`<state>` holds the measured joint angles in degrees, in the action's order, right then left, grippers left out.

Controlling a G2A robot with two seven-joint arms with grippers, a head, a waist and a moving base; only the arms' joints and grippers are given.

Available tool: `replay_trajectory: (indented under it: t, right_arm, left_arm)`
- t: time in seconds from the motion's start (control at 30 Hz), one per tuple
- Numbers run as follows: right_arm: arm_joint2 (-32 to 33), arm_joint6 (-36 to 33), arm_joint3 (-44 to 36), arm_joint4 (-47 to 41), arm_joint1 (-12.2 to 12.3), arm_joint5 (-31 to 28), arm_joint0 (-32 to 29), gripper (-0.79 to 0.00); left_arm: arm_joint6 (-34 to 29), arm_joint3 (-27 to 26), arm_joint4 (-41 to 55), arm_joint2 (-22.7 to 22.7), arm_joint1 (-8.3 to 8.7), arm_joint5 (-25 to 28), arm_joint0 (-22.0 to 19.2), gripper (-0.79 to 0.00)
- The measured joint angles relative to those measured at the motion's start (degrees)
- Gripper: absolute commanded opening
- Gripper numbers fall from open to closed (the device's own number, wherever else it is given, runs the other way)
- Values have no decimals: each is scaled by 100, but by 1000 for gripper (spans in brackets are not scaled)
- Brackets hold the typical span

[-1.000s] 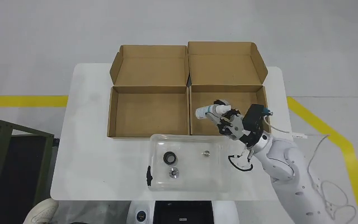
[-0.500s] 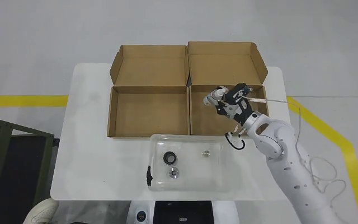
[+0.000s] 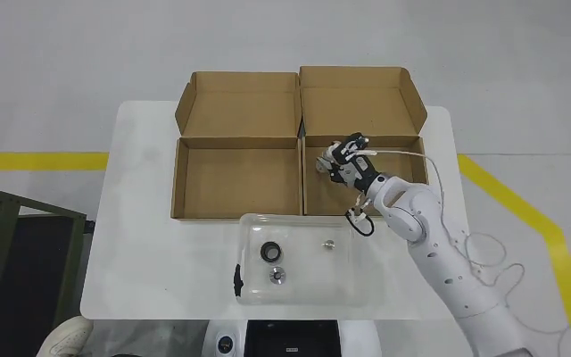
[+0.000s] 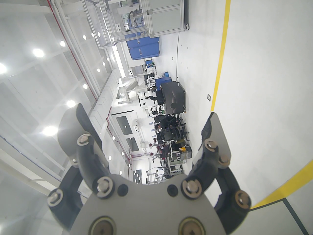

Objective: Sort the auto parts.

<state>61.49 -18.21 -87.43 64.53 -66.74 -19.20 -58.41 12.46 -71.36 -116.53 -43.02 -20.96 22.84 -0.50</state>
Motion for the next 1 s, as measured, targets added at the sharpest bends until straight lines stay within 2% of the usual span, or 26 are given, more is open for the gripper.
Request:
replay_trajectory:
  t: [0.07,0.1,0.13,0.17,0.2,0.57,0.77,1.0]
  right_arm:
    - [-44,-6,39,18,-16,10,28,-785]
    - [-67,-6,63,30,-25,17,44,-736]
    - [-83,-6,80,40,-32,23,53,-551]
    - [-99,-6,97,48,-38,28,61,-311]
    - [-118,-18,119,67,-46,40,71,-15]
    - [-127,-217,-5,255,-75,204,26,0]
    - [262,-317,-708,173,19,-2,-365,0]
    - [852,-888,-1944,306,199,-690,-1034,0]
  left_arm:
    - [0,0,0,0,0,0,0,0]
    - [0,0,0,0,0,0,0,0]
    - [0,0,0,0,0,0,0,0]
    - [0,0,0,0,0,0,0,0]
    - [0,0,0,0,0,0,0,0]
    - [0,0,0,0,0,0,0,0]
    - [0,0,0,0,0,0,0,0]
    - [0,0,0,0,0,0,0,0]
